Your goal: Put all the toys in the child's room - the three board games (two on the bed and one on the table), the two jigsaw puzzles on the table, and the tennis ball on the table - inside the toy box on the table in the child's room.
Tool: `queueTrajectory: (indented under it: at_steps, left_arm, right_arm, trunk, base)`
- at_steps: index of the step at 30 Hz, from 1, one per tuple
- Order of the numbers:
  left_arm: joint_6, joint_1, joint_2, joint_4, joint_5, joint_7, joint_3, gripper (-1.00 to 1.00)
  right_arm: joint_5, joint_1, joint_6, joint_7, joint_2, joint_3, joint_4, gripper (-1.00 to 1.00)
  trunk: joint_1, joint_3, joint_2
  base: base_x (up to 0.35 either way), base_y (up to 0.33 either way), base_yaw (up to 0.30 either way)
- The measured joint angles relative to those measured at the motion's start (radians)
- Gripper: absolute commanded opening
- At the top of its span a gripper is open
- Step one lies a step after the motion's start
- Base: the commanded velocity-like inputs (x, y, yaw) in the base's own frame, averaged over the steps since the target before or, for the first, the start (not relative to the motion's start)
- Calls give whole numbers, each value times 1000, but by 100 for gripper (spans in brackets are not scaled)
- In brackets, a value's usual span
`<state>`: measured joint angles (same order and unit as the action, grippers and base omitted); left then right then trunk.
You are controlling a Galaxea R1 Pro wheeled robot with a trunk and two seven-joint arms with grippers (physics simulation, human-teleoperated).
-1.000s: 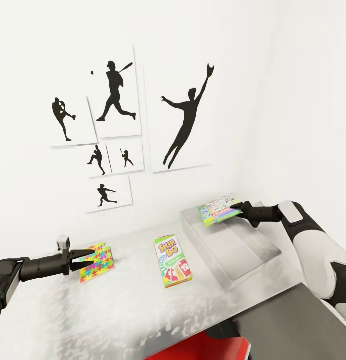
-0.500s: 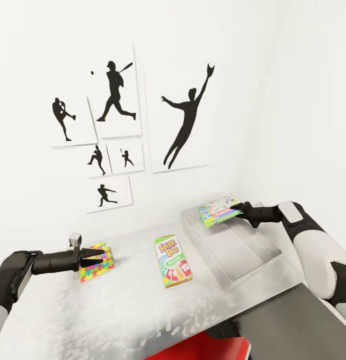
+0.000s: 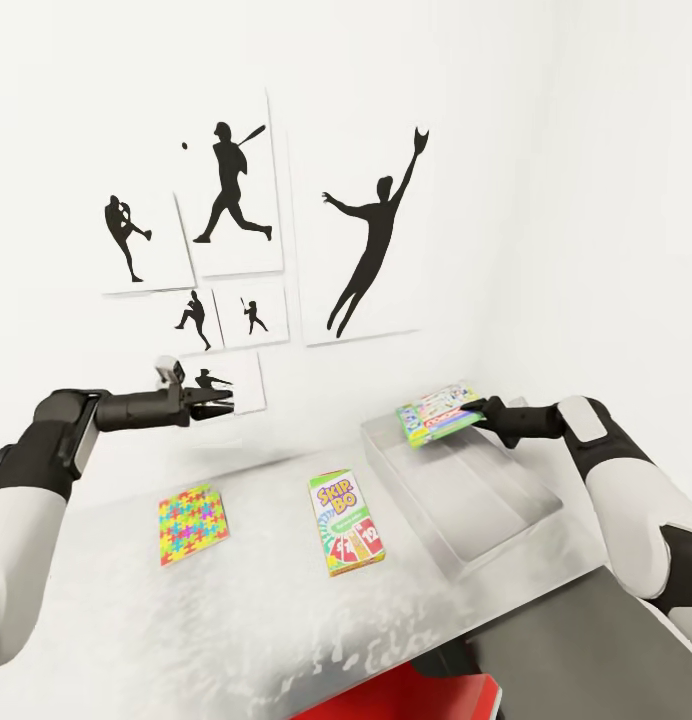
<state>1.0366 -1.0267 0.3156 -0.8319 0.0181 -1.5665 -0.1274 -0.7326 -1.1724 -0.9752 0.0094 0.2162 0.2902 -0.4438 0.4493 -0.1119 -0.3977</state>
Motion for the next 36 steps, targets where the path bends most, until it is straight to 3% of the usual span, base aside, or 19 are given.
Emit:
queueTrajectory:
  at_steps: [12,25,36]
  left_arm:
    - [0,-15,2,1,6,0,0,100]
    - [0,-35,3,1,7,0,-1,100]
    - [0,-43,2,1,7,0,-1,100]
  right_arm:
    - [0,0,1,-5,5,-3,0,-100]
    - [7,-3,-5,-6,-6,-8,0,-100]
    - [8,-14,-27,-8,-1,-7,-1,-100]
  trunk:
    - [0,-2,0]
    - [0,-22,0]
    - [0,-40,0]
  base:
    - [0,0,0]
    - [0,0,0]
    - [0,0,0]
